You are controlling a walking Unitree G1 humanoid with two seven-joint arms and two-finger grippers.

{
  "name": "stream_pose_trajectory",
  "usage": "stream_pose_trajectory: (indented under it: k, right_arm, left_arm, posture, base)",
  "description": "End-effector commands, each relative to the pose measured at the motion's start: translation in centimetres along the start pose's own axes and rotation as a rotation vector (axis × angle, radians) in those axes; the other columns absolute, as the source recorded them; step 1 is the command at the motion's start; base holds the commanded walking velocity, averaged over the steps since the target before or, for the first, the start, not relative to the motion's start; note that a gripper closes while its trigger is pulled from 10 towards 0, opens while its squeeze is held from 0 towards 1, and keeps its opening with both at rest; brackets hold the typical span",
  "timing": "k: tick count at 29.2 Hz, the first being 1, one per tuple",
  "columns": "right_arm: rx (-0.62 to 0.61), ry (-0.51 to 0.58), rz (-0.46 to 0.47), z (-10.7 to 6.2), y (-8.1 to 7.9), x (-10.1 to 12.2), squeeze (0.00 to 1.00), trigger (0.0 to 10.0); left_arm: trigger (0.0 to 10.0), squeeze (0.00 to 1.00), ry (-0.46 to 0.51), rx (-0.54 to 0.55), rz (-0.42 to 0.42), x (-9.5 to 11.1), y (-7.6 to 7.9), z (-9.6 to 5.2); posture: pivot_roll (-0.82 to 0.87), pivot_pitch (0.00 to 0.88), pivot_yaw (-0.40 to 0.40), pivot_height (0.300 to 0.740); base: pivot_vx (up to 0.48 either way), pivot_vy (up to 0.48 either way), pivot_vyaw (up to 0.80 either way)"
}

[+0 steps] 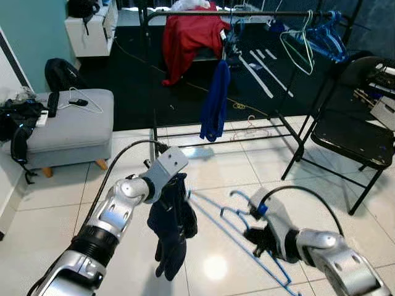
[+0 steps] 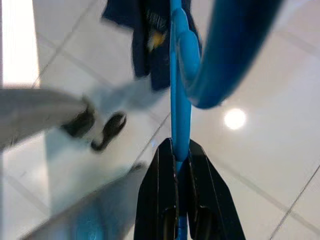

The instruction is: Hang hanger

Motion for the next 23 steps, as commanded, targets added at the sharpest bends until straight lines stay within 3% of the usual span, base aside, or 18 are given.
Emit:
stream_pose_trajectory:
  k: [1, 17, 23]
  right_arm:
    - [0.024, -0.038, 0.000, -0.1, -0.6, -0.6, 0.00, 10.0]
    - [0.022, -0.048, 0.011, -0.3, -0.3, -0.5, 0.00, 10.0]
    - [-0.024, -0.045, 0.016, -0.1, 0.6, -0.6, 0.00, 10.0]
  left_arm:
    - [10.0, 0.00, -0.001, -0.005, 0.018, 0.1, 0.1, 0.0]
    - [10.0, 0.00, -0.002, -0.008, 0.019, 0.2, 0.1, 0.1]
    - [10.0, 0.00, -0.001, -0.007, 0.016, 0.2, 0.2, 0.1]
  posture:
    - [-0.06, 0.085, -0.004, 0.740]
    - [-0.06, 0.086, -0.002, 0.740]
    - [-0.06, 0.086, -0.003, 0.740]
  base:
    - [0.000, 0.000, 0.00]
    - [0.000, 0.000, 0.00]
    - [0.000, 0.000, 0.00]
Point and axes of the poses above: a point about 5 cm out from each wrist's last joint towards the gripper, its own z axis pointing out of the wrist towards the gripper, its own x axis along the axis of the wrist's last joint, y = z × x, the point moved 3 cm from there along z, pointing out of the wrist towards the gripper, and after that the axes turned 1 degree about z, right-handed, at the moved point
